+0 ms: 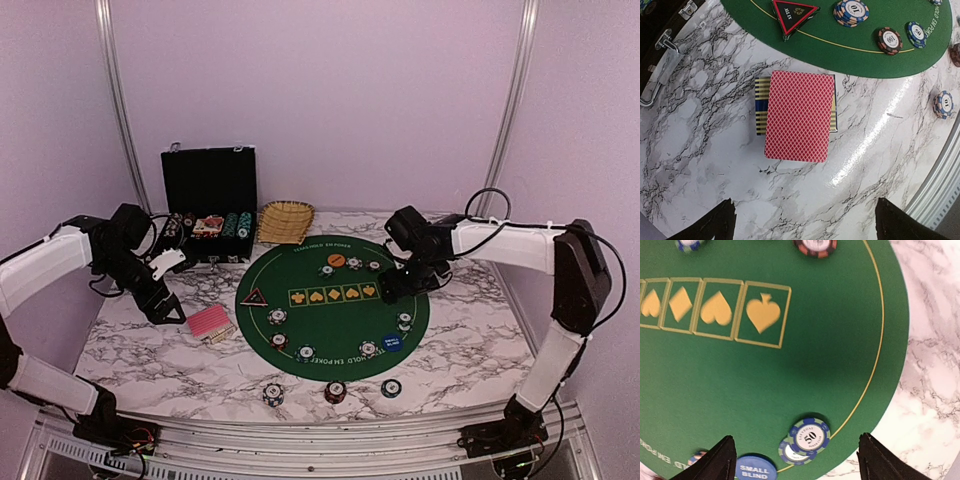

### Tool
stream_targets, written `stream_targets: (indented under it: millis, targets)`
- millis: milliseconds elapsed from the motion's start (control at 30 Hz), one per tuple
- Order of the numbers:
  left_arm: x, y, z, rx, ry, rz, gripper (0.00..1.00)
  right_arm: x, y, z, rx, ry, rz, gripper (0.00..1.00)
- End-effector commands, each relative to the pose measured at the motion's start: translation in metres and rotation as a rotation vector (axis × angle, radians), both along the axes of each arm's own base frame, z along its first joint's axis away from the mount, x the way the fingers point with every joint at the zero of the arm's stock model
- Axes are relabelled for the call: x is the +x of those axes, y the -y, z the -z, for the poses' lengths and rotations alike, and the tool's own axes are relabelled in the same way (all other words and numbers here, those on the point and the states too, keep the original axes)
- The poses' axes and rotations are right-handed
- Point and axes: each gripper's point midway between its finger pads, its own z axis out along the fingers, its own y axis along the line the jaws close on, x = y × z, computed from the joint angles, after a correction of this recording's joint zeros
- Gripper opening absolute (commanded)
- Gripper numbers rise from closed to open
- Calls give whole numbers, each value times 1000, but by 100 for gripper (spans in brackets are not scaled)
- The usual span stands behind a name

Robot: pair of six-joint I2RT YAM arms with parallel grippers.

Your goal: Distribute texas hold em gaming equipment

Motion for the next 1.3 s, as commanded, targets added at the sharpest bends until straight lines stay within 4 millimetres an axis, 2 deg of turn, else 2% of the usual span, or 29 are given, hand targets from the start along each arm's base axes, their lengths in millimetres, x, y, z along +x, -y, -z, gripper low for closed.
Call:
stream_targets:
  millis: [0, 100, 200, 400, 533, 633, 733, 867, 1267]
  targets:
    - [12, 6, 24, 88, 16, 23, 99, 7, -36, -50, 112, 88, -26, 85]
    - [20, 10, 38, 145, 48, 15, 99, 5, -70, -66, 185, 105, -83, 91]
    - [24, 16, 47, 168, 70, 13, 99, 2, -111, -81, 287, 106, -153, 93]
    - [24, 22, 56, 179, 68, 50, 99, 2, -197, -110, 552, 69, -255, 89]
    - [19, 27, 61, 177, 55, 94, 99, -3, -242, -99, 603, 12, -318, 83]
    - [19, 28, 65, 182, 47, 115, 99, -12, -267, -93, 610, -11, -360, 82]
    - [19, 28, 70, 189, 36, 130, 99, -19, -276, -84, 603, -26, -374, 83]
    - [20, 28, 76, 200, 21, 138, 99, -25, -277, -76, 605, -40, -374, 85]
    - [21, 28, 92, 218, -14, 152, 99, -34, -261, -73, 608, -38, -344, 90]
